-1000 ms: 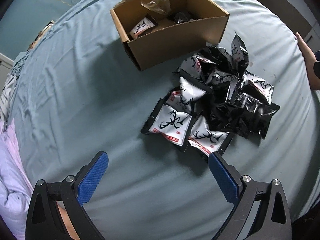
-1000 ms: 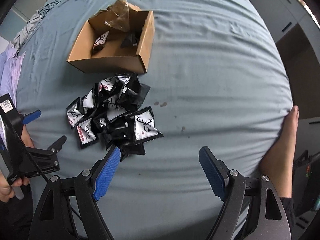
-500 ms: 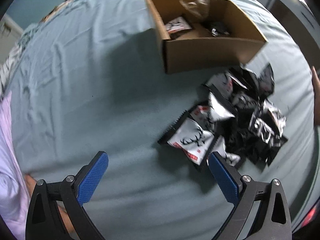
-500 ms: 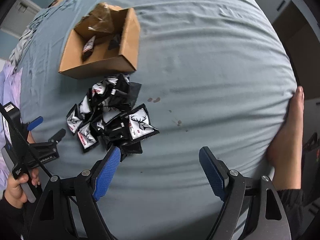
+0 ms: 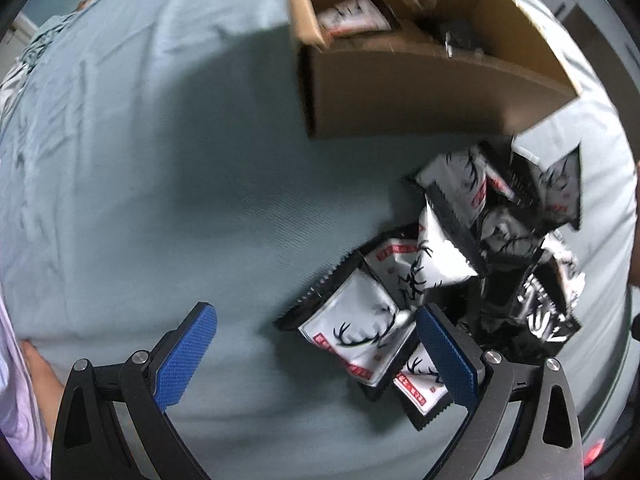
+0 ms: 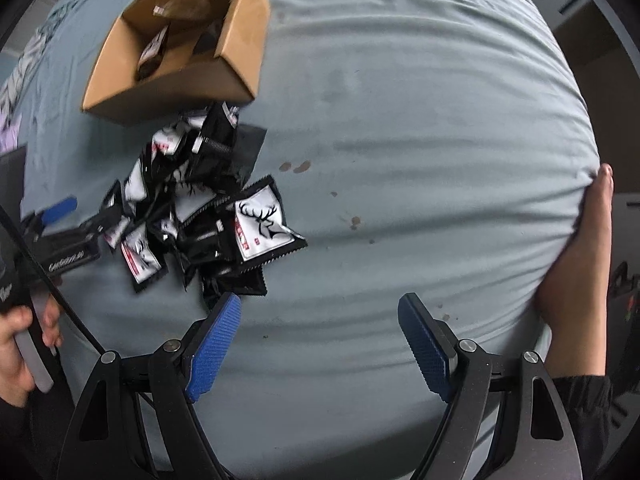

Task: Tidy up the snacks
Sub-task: 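Grasp a white deer packet with the left tool while the right tool grasps another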

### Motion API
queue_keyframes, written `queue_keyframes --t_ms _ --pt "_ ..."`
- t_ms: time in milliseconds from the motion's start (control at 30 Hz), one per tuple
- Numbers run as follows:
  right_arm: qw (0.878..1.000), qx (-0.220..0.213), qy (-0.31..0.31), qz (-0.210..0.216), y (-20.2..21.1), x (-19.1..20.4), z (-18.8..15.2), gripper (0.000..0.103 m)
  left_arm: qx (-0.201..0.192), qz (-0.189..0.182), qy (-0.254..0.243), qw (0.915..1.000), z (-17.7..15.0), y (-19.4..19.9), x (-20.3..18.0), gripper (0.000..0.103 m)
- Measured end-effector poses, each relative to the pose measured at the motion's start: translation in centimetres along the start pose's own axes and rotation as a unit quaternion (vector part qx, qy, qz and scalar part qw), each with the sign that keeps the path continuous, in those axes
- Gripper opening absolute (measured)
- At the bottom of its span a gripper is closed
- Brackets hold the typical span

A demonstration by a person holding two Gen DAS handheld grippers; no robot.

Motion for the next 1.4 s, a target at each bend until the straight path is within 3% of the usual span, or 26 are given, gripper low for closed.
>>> queue_keyframes --t_ms 133,233,367,433,767,933,1167,1400 --pt "1.000 0.003 0.015 -0.011 -0.8 0.3 0.0 0.080 0.022 0.016 -0.020 0.9994 -0.2 -1.8 -0.8 0.102" --pt "1.000 0.005 0.017 -0.016 -1.1 0.3 0.0 0.080 0.022 0.014 -0.025 0.9994 -0.6 -2.2 -1.2 0.091" --pt "1.000 -0.004 0.017 -0.020 -0.4 0.0 0.0 0.080 0.014 0.004 -0.048 0.9987 -0.6 -1.0 -2.2 0.040" --pt "0.999 -0.013 0.019 -0.027 0.0 -0.2 0.1 0.080 0.016 0.005 -0.049 0.9987 -0.7 -0.6 -1.9 0.035" --pt "0.998 -0.029 0.024 -0.056 1.0 -1.0 -0.1 0.080 -0.036 -0.020 -0.012 0.9991 -2.9 4.4 0.8 0.031" --pt "0.998 -0.026 0.028 -0.055 0.7 -0.4 -0.1 0.080 -0.078 0.024 -0.051 0.9954 -3.9 7.6 0.7 0.031" --pt "0.997 -0.020 0.052 -0.051 -0.8 1.6 0.2 0.080 -0.097 0.018 -0.065 0.9930 -4.1 9.1 0.5 0.031" --pt "0.997 -0.033 0.066 -0.037 -3.1 3.4 1.5 0.080 -0.101 0.007 -0.048 0.9937 -2.7 8.8 0.2 0.031"
Point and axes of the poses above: each gripper's, at about its wrist camera, not at the fingertips, and y roughly against the way its jaws point, x to its left, z to its top, the point moved 5 cm from there along -y, roughly the way its jaws point, and after that the axes turned 2 degrees about -y, right-handed, at the moved point
